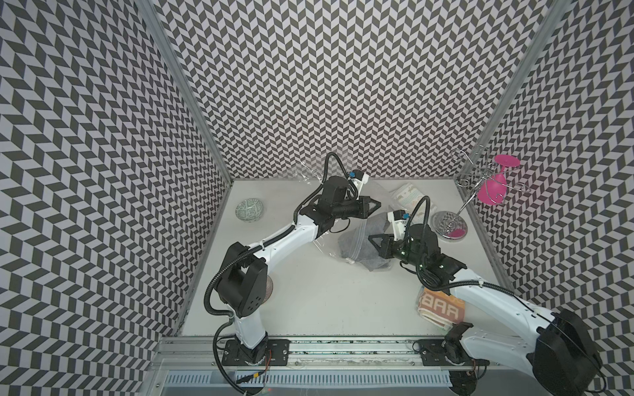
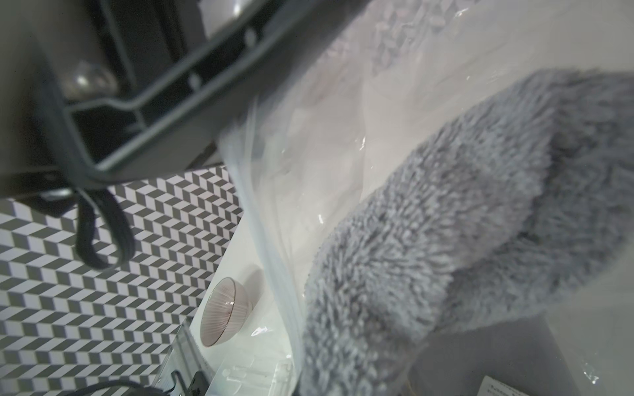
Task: Place the folded towel into the vacuum bag
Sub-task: Place the towel in the vacuum bag.
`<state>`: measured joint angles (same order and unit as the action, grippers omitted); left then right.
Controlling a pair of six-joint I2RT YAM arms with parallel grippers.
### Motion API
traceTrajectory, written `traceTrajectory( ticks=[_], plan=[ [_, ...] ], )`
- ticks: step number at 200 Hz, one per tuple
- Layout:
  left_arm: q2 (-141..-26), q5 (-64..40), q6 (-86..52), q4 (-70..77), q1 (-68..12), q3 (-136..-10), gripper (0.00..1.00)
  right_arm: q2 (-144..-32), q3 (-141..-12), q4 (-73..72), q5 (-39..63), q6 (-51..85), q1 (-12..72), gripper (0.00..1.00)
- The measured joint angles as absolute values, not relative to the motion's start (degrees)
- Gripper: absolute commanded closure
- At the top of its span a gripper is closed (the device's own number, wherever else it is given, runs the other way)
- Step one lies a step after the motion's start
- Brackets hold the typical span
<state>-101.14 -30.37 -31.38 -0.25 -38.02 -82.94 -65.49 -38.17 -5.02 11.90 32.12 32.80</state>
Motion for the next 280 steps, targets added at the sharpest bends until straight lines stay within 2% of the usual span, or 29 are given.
traceTrajectory(
  ticks=[72,108,141,210,217,224,230,238,253,266,280],
  plan=[
    [-90.08,-37.82,-25.15,-3.42,-37.98,-75.9,1.0,-67.51,-37.39,-13.52,12.4,36.82,20.73,1.0],
    [-90.61,-39.79,-25.15,-2.52,-37.87,-75.11,1.0,-68.4,-37.34,-22.68,17.82,40.95,21.08,1.0],
    [-93.71,-41.39,-26.59,0.45,-37.87,-75.2,1.0,-70.24,-37.34,-28.69,19.29,42.61,26.15,1.0],
    [-95.83,-47.2,-27.05,0.6,-38.39,-77.47,1.0,-78.19,-35.73,-31.83,8.54,44.53,29.5,1.0],
    [-95.48,-47.92,-26.96,0.51,-38.37,-77.3,1.0,-79.33,-35.73,-31.75,7.09,44.53,29.5,0.94],
    [-94.96,-48.51,-26.76,0.45,-38.37,-76.93,1.0,-80.27,-35.73,-31.51,5.63,44.53,29.47,0.84],
    [-94.41,-48.86,-26.63,0.3,-38.37,-76.55,1.0,-81.06,-35.73,-31.2,4.4,44.66,29.5,0.71],
    [-93.84,-48.99,-26.5,0.1,-38.37,-76.18,1.0,-81.8,-35.73,-30.74,2.96,44.6,29.5,0.48],
    [-93.21,-48.58,-26.22,-0.45,-38.24,-75.7,1.0,-82.0,-35.77,-29.1,1.21,44.12,29.52,0.21],
    [-93.21,-47.42,-25.91,-1.02,-38.13,-75.66,1.0,-81.23,-35.79,-27.14,0.58,43.27,29.58,0.12],
    [-93.21,-45.82,-25.56,-1.39,-38.06,-75.61,1.0,-78.94,-35.62,-23.79,0.16,42.04,29.58,0.09]
  ],
)
